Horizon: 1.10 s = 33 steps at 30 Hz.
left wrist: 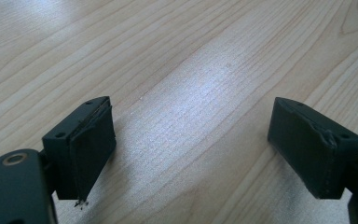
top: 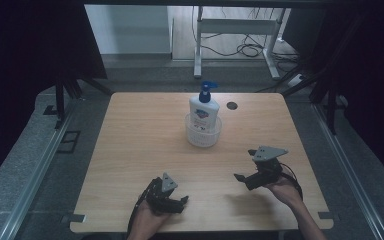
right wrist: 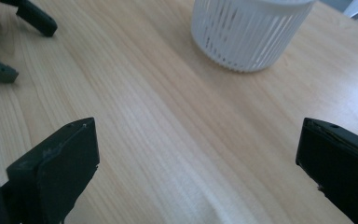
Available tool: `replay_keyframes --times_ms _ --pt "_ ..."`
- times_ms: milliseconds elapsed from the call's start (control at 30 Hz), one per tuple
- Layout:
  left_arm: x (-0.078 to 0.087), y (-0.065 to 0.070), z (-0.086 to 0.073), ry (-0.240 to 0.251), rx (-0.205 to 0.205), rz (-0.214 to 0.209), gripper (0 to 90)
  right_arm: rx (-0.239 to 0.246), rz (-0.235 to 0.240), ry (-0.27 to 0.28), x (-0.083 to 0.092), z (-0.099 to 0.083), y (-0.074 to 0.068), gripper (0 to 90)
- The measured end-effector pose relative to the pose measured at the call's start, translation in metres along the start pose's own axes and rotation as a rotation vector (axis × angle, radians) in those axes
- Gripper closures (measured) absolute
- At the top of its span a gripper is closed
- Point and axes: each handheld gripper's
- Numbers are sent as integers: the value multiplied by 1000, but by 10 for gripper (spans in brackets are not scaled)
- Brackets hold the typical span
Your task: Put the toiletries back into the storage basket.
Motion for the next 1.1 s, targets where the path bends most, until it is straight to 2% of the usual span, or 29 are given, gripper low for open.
replay_keyframes --times_ms 233,733,867,933,1100 --pt "0 0 0 -2 1 0 144 -21 13 -15 -8 -17 -9 0" --pt "0 0 0 -1 3 0 144 -66 46 -67 -29 -45 -17 0" --pt "0 0 0 -1 3 0 144 -69 51 -88 -35 -52 -20 0" --pt "0 0 0 -2 3 0 144 -59 62 -136 -38 -53 -20 0" --pt "0 1 0 -1 3 0 144 -71 66 -138 -38 -53 -20 0"
Point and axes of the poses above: each handheld gripper's, and its own axes: x roughly backward along the jaws, z roughly out of its top, y roughly to its right, and after that the axes turned 3 degrees about -y, right-handed
